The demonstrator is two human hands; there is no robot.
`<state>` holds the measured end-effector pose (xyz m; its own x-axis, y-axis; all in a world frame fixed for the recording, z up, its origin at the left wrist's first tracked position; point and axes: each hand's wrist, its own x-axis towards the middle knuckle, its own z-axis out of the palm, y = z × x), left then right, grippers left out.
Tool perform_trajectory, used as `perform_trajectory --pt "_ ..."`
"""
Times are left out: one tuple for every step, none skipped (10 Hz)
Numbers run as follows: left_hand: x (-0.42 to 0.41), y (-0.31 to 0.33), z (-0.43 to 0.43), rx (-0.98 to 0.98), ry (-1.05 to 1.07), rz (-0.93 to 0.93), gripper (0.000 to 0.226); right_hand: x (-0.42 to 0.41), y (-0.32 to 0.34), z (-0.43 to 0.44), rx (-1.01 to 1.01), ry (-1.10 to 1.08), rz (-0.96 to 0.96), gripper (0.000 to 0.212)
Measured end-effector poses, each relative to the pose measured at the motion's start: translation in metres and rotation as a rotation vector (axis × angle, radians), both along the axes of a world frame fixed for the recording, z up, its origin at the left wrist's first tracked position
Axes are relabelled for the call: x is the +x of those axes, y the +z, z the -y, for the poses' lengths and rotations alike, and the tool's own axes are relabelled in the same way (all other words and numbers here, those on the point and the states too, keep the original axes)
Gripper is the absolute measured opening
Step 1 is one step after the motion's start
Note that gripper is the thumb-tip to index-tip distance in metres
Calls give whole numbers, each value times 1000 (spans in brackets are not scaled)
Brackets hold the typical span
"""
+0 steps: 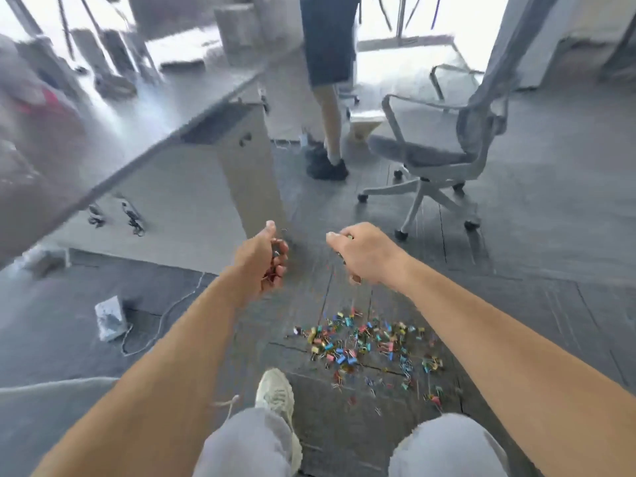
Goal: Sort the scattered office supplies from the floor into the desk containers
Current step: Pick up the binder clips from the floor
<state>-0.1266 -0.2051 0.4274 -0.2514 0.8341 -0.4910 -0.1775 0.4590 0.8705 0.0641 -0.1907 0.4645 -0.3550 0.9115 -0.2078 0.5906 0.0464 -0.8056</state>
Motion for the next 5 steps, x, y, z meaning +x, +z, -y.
perform_trajectory --pt "-38 71 66 148 70 -7 51 -36 63 53 85 45 -19 43" --pt "-73 126 139 267 160 -42 50 -79 113 105 169 89 14 41" --pt "-112 162 210 331 259 -107 41 -128 156 159 232 163 -43 32" --pt "-145 185 267 327 287 -173 31 -169 183 209 199 201 -125 21" --pt "-180 203 311 352 376 -224 27 -221 205 246 484 424 174 29"
